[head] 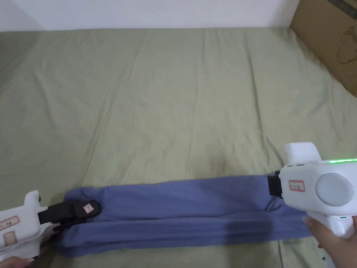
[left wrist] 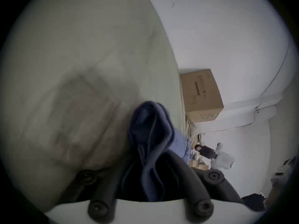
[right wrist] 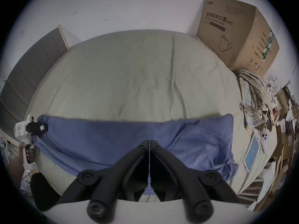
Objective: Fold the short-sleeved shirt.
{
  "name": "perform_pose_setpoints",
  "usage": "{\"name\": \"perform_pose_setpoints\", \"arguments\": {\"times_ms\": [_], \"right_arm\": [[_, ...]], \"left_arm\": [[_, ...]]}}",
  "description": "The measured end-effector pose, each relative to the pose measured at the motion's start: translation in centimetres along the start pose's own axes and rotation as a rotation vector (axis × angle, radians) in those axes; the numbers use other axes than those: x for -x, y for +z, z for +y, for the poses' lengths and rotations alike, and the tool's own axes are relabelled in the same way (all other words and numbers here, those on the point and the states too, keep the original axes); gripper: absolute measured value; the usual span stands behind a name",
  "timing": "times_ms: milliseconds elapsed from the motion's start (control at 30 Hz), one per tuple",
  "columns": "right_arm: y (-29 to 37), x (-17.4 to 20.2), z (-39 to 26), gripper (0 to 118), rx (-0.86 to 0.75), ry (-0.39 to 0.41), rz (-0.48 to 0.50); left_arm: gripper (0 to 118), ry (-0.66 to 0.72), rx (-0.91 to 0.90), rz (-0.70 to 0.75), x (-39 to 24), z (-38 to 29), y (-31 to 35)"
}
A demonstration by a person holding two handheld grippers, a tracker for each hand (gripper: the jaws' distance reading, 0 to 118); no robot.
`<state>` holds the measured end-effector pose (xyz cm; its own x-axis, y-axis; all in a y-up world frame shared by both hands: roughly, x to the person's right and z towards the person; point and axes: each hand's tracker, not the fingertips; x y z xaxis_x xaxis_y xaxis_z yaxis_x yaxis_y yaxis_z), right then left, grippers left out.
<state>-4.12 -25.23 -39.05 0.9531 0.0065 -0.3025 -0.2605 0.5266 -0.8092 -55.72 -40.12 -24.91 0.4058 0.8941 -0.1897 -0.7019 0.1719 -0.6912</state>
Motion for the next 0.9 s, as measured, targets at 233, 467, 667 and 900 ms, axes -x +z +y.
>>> {"name": "perform_pose_setpoints", "arguments": {"times_ms": [233, 467, 667, 900], "right_arm": [[0.6, 0.0, -0.3, 2, -0.007, -0.001, 0.035], [2.0, -0.2, -1.1, 2, -0.026, -0.021, 0.074], [3.8, 0.4, -0.9, 2, -0.059, -0.046, 0.148], [4.8, -0.5, -1.3, 2, -0.075, -0.047, 0.172]], "left_arm": [[5, -0.398, -0.073, 0.531, -8.9, -1.2, 4.5], [5, -0.57, -0.209, 0.921, -14.0, -3.3, 7.8], [5, -0.512, -0.052, 0.557, -19.9, -5.4, -0.6], [72, -0.428, 0.175, 0.489, -19.5, -6.8, -13.2]]}}
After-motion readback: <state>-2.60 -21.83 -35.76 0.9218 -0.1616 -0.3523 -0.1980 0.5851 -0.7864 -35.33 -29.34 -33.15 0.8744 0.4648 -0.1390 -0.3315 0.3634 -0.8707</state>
